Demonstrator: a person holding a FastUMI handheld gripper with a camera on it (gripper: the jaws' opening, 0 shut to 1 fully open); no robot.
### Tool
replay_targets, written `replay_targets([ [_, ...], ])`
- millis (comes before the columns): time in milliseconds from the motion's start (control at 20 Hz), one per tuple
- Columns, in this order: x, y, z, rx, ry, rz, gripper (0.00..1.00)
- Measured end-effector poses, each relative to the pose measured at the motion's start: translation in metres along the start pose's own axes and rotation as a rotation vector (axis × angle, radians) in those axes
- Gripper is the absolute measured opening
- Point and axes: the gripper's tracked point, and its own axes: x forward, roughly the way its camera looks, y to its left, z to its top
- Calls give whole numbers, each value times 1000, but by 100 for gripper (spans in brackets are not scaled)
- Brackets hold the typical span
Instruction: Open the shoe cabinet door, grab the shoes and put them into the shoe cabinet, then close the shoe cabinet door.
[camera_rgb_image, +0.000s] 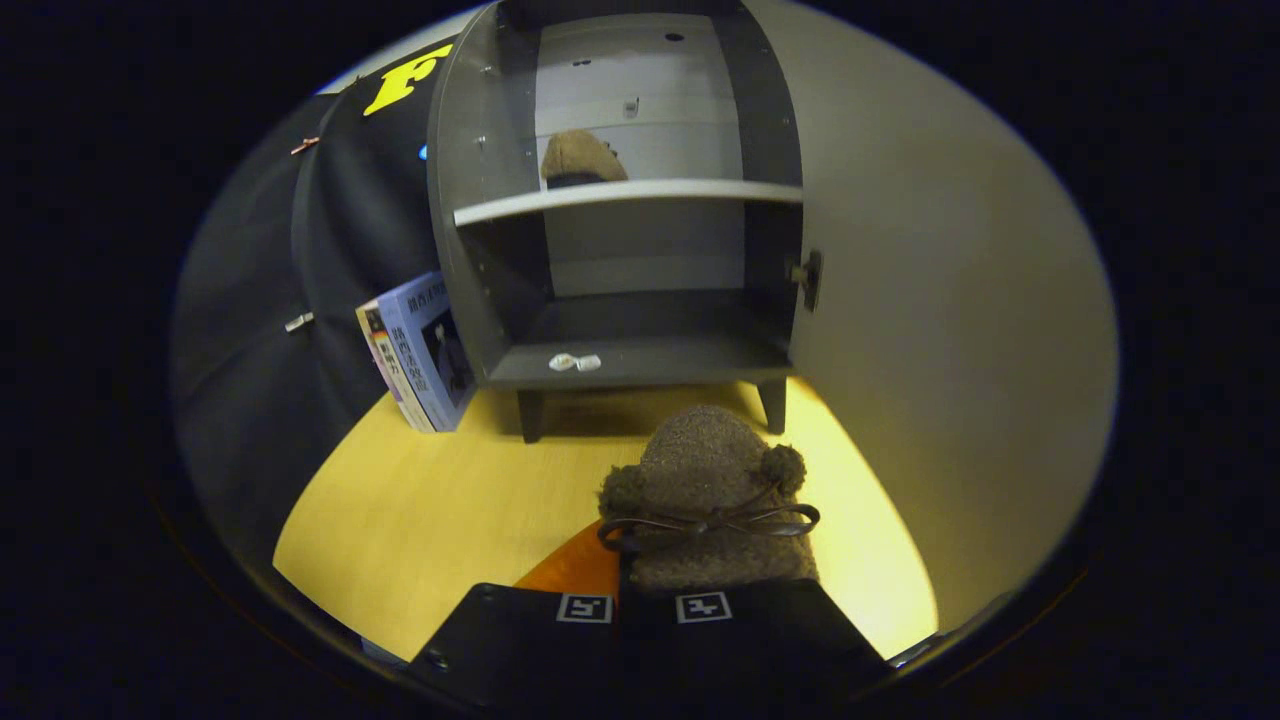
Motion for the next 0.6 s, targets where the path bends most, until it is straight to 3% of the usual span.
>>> replay_targets([
  [350,-19,-6,132,37,-29,11,8],
  [600,3,4,234,21,-109,48,9],
])
